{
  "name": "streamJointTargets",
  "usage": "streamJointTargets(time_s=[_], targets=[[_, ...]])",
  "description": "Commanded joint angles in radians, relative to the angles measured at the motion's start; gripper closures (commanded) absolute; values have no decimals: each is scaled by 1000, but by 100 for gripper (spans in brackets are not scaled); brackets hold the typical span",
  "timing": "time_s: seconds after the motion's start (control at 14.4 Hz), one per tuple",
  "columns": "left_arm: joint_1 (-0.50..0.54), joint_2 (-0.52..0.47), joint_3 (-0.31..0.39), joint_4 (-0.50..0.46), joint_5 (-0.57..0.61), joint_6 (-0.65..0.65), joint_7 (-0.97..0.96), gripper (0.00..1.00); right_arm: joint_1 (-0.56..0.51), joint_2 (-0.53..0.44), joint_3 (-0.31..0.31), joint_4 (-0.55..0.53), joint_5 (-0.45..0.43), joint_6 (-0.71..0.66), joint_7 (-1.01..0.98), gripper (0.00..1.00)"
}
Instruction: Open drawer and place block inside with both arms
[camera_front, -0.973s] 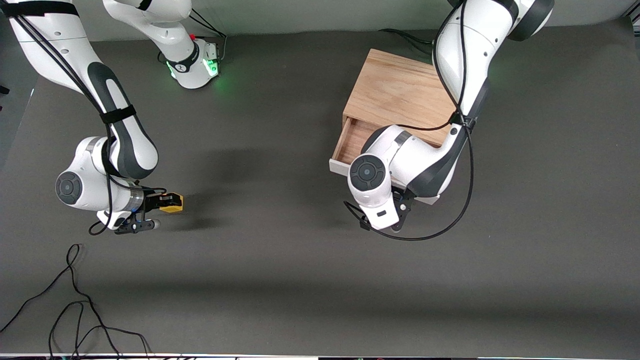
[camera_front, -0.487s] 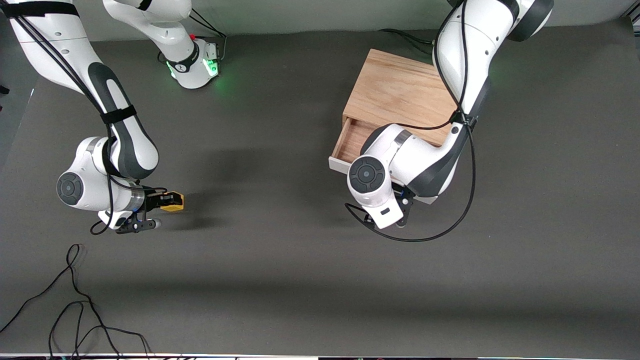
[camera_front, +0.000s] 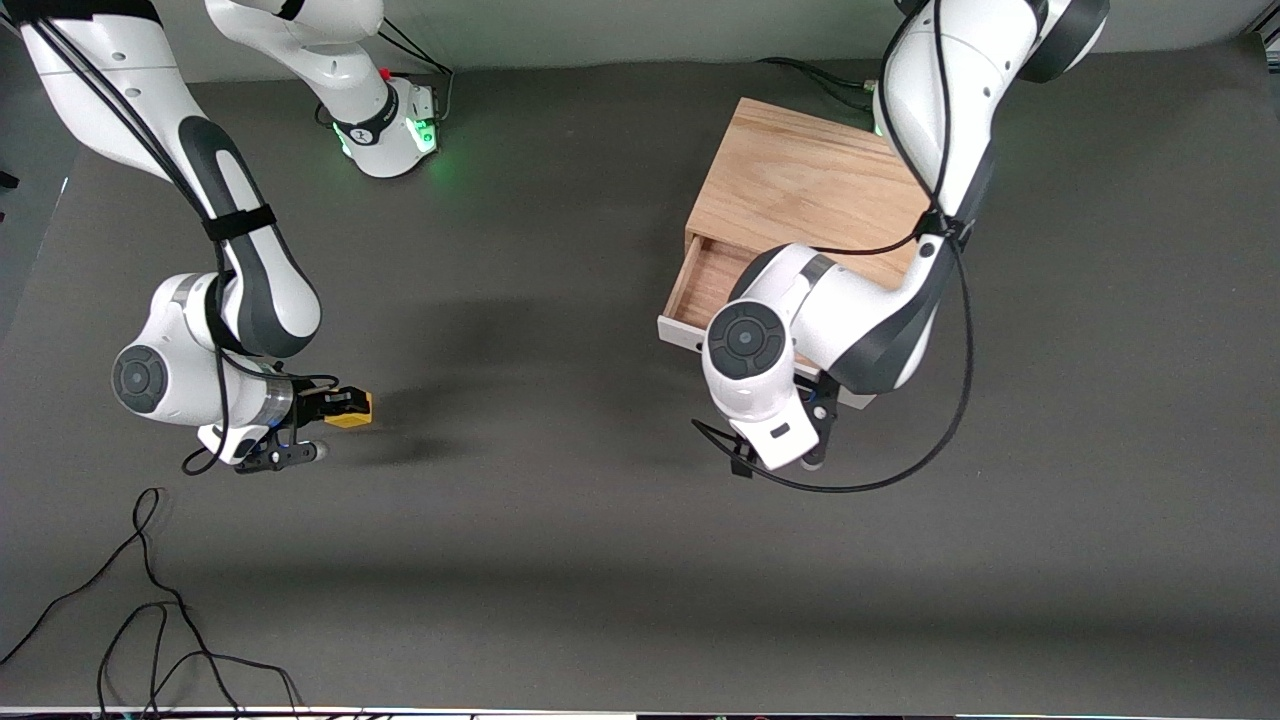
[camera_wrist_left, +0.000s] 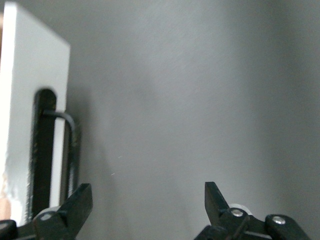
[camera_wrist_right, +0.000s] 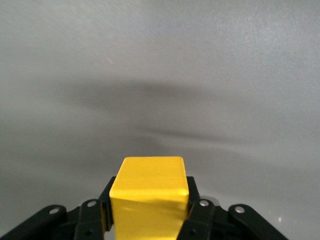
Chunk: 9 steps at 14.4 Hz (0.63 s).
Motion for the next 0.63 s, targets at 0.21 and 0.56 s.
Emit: streamJointTargets(time_s=[0.21, 0.56], targets=[[161, -150, 11, 60, -97, -267, 504, 0, 139, -8, 22, 354, 17, -403, 379, 82], [380, -343, 11, -70, -188, -447, 1056, 0, 317, 29, 169, 555, 16, -439, 892, 82]])
